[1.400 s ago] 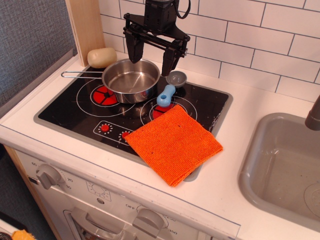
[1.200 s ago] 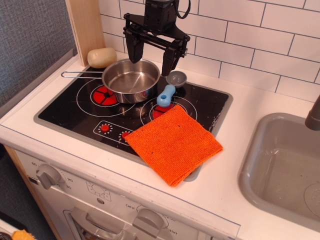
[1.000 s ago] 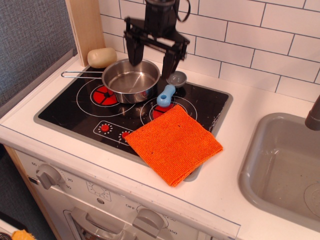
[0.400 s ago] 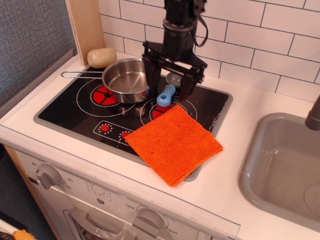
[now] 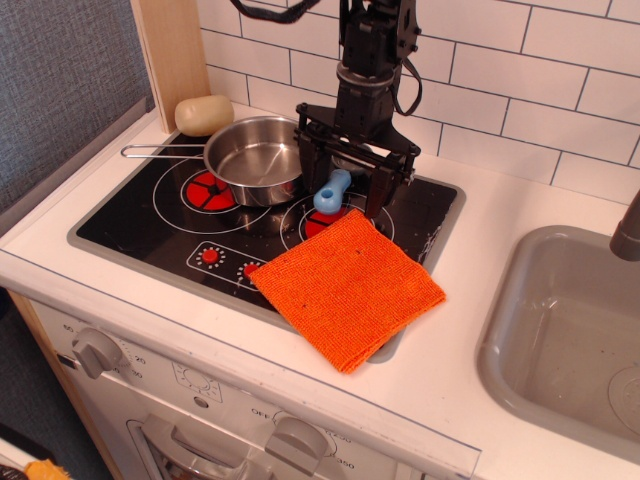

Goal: Move the measuring spoon towards the left burner.

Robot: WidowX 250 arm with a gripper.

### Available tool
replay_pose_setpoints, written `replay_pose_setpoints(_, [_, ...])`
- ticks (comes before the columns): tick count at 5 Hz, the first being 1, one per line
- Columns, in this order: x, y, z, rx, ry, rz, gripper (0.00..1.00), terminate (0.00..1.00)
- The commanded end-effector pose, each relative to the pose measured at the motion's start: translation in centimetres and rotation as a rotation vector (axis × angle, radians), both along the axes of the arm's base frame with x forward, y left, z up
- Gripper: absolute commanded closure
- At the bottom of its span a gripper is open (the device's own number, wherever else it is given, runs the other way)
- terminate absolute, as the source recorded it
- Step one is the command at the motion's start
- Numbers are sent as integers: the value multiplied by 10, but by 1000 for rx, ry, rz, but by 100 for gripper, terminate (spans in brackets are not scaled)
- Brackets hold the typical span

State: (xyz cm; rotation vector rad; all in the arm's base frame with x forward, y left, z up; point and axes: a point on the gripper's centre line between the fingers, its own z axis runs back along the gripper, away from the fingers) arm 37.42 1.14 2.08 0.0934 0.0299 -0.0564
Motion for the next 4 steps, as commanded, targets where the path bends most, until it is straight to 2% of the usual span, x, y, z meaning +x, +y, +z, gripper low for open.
replay_pose_setpoints(1, [15, -1, 9, 15, -62, -1, 0, 0])
replay_pose_setpoints(2, [17, 2, 8, -1, -77, 11, 100, 0])
replay_pose_setpoints(4, [24, -5, 25, -19, -106, -7, 100, 0])
